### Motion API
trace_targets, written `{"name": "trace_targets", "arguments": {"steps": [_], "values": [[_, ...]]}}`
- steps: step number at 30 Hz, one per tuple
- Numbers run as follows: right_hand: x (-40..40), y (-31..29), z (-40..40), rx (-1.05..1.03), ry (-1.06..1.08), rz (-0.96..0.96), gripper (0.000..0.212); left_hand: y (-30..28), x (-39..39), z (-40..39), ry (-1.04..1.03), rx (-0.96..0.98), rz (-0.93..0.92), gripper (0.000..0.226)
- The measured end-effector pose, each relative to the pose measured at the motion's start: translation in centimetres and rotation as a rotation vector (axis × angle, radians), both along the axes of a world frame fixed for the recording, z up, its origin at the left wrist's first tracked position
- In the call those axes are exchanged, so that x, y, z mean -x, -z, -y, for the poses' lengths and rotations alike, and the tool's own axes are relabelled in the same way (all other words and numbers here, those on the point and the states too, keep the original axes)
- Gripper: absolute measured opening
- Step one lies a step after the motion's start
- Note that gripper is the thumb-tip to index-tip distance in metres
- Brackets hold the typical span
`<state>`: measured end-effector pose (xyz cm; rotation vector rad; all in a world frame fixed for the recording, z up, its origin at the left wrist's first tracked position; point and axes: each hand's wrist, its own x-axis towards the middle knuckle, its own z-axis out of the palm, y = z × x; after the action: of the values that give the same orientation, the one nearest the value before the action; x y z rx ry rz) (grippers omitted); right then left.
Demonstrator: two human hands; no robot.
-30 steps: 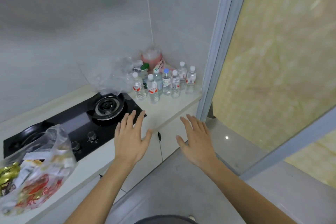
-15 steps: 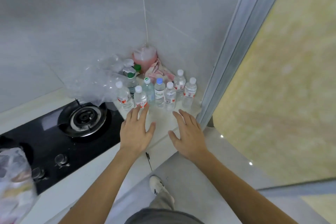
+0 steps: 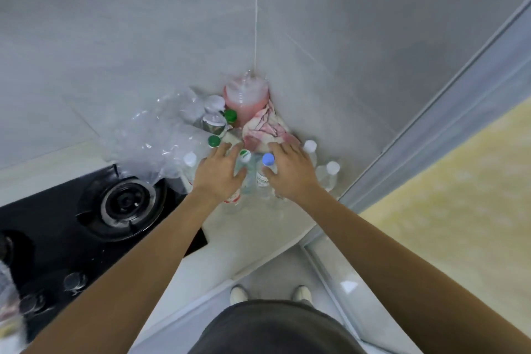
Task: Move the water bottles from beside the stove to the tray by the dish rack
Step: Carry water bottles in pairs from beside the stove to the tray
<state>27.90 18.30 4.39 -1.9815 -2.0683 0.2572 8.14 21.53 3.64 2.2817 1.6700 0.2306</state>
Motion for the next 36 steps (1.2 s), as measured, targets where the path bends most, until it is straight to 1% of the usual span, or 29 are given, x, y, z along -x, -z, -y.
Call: {"name": "trace_targets", "arguments": {"steps": [4,7,9,12,14,17,20,22,24,26,28,32,34,36], "values": [[-0.6,0.4,-3.6,0.122,-0.048,0.057,0.027,0.7,-0.6,-2.2,0.001,0.067,-0.061,0.056],[-0.9,0.9,-5.2,0.216,-0.076,0.042,0.02,1.1,-1.2,-3.4,-0.003,0.091,-0.08,0.044],[-1.0,1.2,-6.0,0.244,-0.094,0.026,0.018,1.2,-1.6,-4.1,-0.016,0.111,-0.088,0.041],[-1.4,1.7,-7.5,0.259,-0.125,0.031,0.023,1.1,-2.3,-5.2,-0.036,0.139,-0.1,0.039],[-1.9,1.9,-8.3,0.268,-0.15,-0.006,0.027,0.9,-2.9,-5.8,-0.045,0.155,-0.091,0.038],[-2.5,2.0,-9.1,0.267,-0.166,-0.067,0.021,0.7,-3.3,-6.3,-0.057,0.165,-0.083,0.036],[-3.0,1.9,-9.3,0.276,-0.183,-0.087,0.026,0.6,-3.4,-6.4,-0.059,0.17,-0.088,0.035],[-3.6,1.6,-9.4,0.243,-0.199,-0.132,0.027,0.1,-3.2,-6.4,-0.063,0.162,-0.069,0.034],[-4.1,0.6,-9.9,0.207,-0.217,-0.177,0.031,-0.8,-2.9,-6.7,-0.075,0.145,-0.025,0.033],[-4.7,-0.6,-10.8,0.19,-0.215,-0.185,0.022,-2.1,-2.5,-7.2,-0.067,0.115,0.045,0.033],[-5.1,-2.2,-11.7,0.165,-0.201,-0.238,0.02,-3.8,-1.9,-7.9,-0.052,0.079,0.122,0.033],[-5.1,-6.4,-12.3,0.068,-0.18,-0.426,0.025,-7.5,-0.6,-9.1,-0.063,0.031,0.36,0.033],[-4.9,-8.5,-12.2,0.034,-0.174,-0.554,0.027,-9.4,-0.1,-9.1,-0.065,-0.018,0.467,0.033],[-4.5,-10.4,-11.9,-0.01,-0.148,-0.673,0.03,-11.1,0.3,-8.7,-0.073,-0.057,0.57,0.027]]}}
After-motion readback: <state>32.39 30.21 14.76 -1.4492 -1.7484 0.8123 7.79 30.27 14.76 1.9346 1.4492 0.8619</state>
